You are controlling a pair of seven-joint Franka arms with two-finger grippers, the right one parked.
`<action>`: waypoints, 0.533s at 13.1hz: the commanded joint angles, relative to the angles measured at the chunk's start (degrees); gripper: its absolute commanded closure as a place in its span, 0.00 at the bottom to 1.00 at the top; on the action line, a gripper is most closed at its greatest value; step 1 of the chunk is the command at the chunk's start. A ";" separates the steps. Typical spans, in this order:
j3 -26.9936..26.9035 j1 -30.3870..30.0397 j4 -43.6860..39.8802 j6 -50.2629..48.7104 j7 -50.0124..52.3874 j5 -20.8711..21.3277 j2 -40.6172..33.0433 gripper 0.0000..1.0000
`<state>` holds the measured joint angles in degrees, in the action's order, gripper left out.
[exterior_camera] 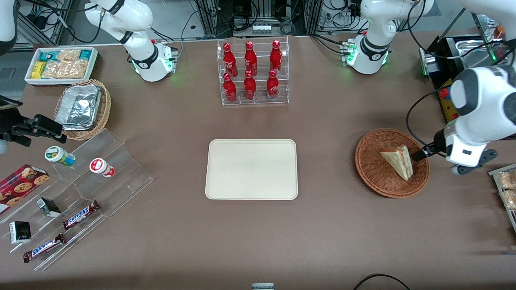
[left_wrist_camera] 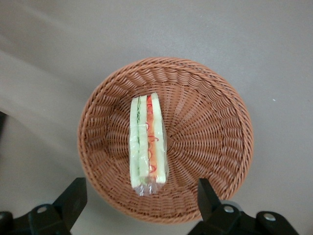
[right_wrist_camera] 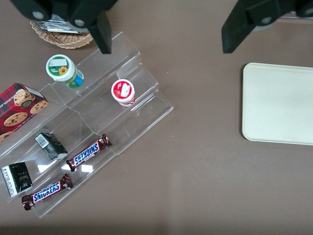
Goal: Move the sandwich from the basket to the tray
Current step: 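Lower the open left gripper onto the sandwich and close on it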
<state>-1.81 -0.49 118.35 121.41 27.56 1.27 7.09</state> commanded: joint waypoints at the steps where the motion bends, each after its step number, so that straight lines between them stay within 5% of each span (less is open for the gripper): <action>1: 0.23 0.05 6.79 6.62 4.42 0.57 -2.08 0.00; 7: 0.23 0.14 10.84 14.98 9.88 0.92 -0.42 0.00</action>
<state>-1.69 -0.37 127.64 134.08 35.76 1.30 7.12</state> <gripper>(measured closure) 0.000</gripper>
